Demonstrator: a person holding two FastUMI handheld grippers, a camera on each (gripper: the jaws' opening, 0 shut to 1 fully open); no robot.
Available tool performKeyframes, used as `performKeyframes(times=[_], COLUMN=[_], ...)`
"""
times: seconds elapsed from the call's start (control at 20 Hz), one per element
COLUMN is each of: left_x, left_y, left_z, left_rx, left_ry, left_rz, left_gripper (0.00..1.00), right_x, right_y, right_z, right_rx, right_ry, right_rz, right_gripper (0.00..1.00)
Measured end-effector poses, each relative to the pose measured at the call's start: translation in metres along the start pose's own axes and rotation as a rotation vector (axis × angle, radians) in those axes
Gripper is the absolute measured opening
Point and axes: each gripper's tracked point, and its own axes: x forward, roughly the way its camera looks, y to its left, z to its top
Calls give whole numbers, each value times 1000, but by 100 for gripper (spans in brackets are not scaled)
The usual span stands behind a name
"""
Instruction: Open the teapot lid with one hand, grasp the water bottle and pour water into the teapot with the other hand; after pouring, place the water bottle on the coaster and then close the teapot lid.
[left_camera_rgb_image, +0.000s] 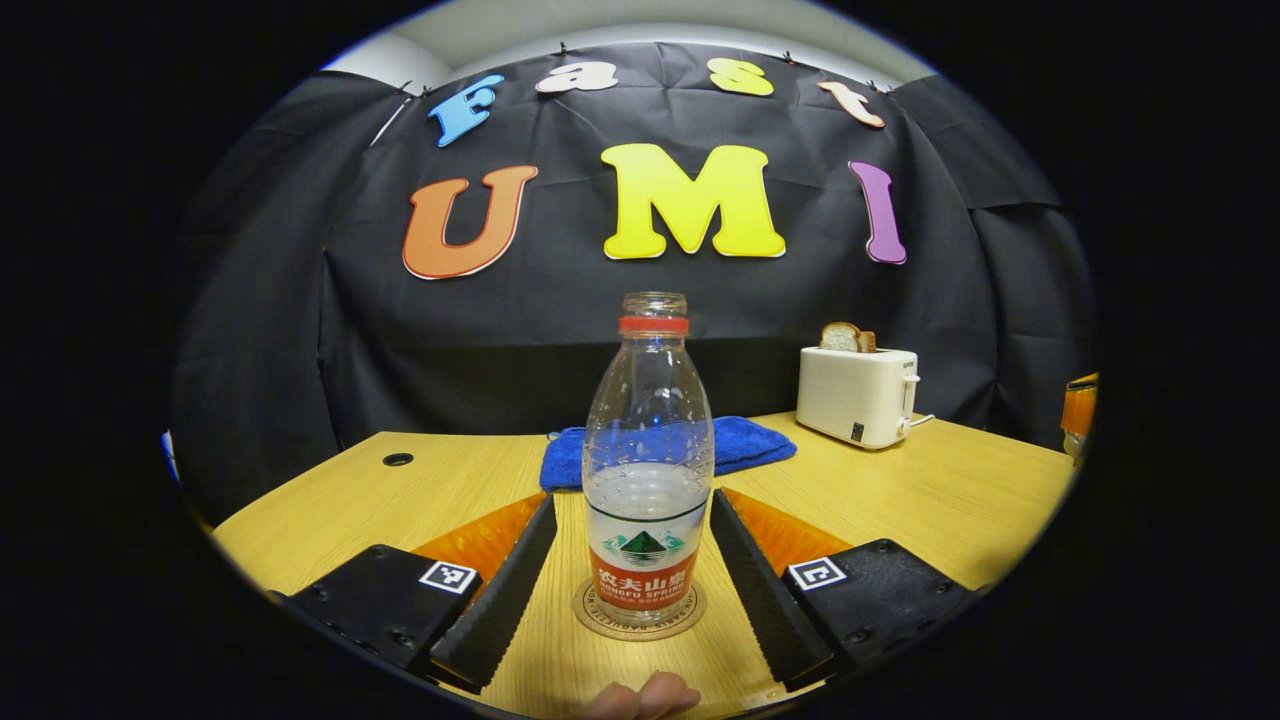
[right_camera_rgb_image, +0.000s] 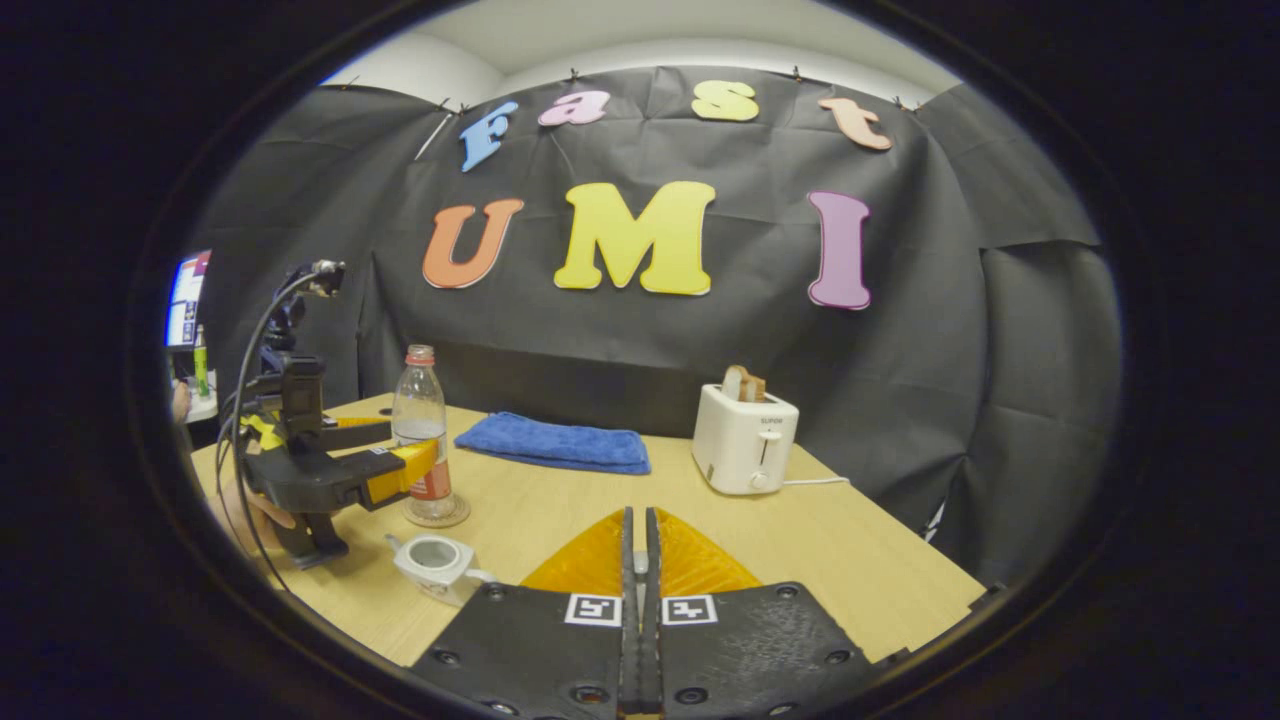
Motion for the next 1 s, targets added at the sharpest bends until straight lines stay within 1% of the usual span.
performKeyframes(times=[0.15, 0.25, 0.35, 0.4, 0.6, 0.75, 1.0], left_x=[-17, -31, -47, -47, -70, -88, -110], left_y=[7, 14, 23, 33, 53, 61, 62], left_z=[-8, -8, -10, -12, -22, -25, -18], left_rx=[-22, -41, -63, -69, -52, -29, -27], left_ry=[15, 3, -5, -2, 25, 31, 35], left_rz=[18, 37, 58, 72, 125, 139, 118], left_gripper=[97, 97, 97, 97, 97, 97, 97], right_x=[2, 2, 4, 5, 14, 24, 37], right_y=[4, 7, 11, 14, 29, 47, 83], right_z=[-3, -4, -6, -6, -11, -22, -21], right_rx=[-2, 1, 5, 10, 36, 62, 73], right_ry=[5, 9, 11, 13, 13, 39, 43], right_rz=[7, 13, 17, 25, 55, 108, 196], right_gripper=[0, 0, 0, 0, 0, 0, 0])
